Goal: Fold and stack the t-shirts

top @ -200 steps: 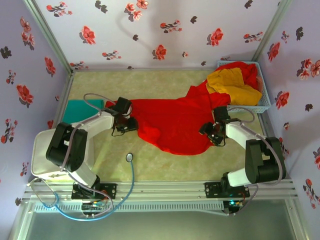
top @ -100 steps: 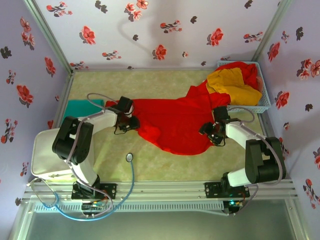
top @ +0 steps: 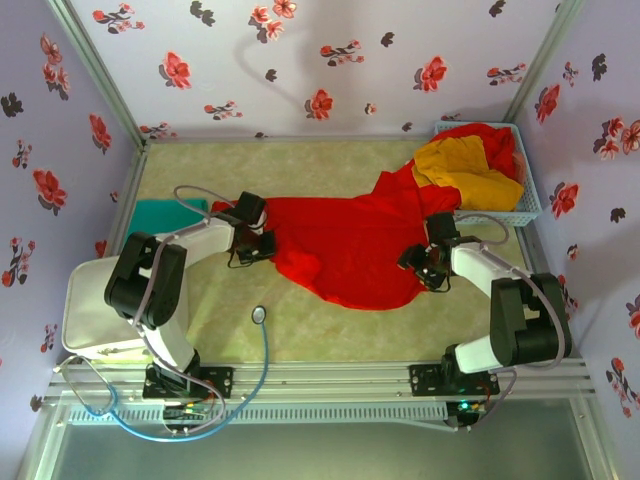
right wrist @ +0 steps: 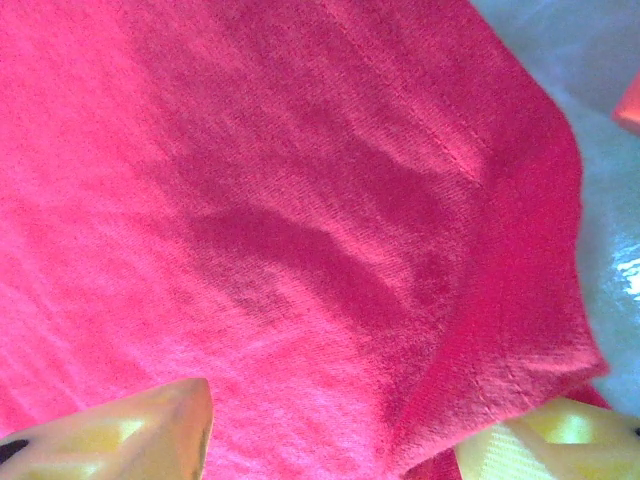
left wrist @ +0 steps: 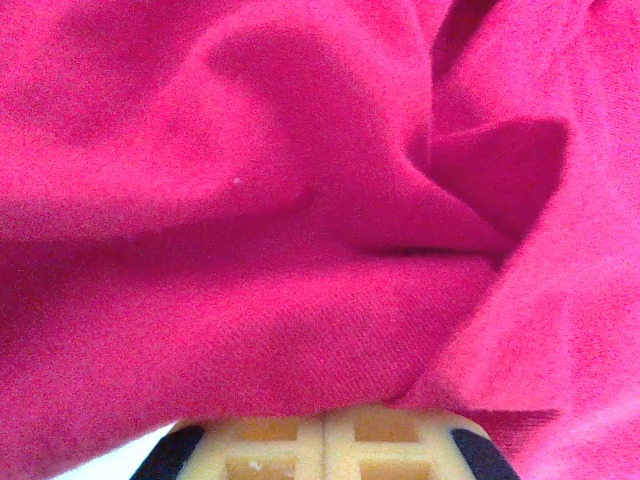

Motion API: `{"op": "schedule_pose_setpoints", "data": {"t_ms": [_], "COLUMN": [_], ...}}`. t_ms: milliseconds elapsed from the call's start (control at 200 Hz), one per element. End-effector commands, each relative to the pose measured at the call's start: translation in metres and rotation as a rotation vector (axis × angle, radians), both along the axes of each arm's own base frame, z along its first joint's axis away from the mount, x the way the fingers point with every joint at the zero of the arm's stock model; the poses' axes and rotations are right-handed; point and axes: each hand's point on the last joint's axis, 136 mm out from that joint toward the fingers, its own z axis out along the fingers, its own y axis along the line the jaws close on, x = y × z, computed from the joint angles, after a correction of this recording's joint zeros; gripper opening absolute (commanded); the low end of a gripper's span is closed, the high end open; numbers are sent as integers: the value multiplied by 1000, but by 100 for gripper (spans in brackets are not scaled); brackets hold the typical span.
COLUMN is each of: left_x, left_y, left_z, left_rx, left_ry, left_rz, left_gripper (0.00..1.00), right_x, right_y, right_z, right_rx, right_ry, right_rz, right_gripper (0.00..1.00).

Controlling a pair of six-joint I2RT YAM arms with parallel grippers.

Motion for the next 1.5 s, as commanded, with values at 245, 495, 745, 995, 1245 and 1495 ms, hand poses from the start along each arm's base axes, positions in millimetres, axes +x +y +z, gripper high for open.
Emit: {"op": "schedule_pose_setpoints", "data": {"t_ms": [245,495,745,995,1245,1495], "left_x": [-37,-82,-124,-145,-170,-196], "left_y": [16,29,59,77,84,92], "left_z": [20,40,55,56,63,66], "left_rx": [24,48,61,85,43,28], "left_ry": [81,151,150,197,220,255], "left_rz": [17,31,119,175,248,304], "left_gripper": [0,0,0,0,0,0], "right_x": [-13,-18,-34,-66,-92,-82], "right_y": [-1,-9,-23,-48,-62,-61], "right_z": [-9,-1,11,23,17,-9], "right_rx": [-21,-62,-109,-206,-218,-199], "right_ry": [61,51,58,98,100,126], "right_rz": [20,17,4,-62,-173,-179], "right_gripper": [64,67,74,73,65,50]}}
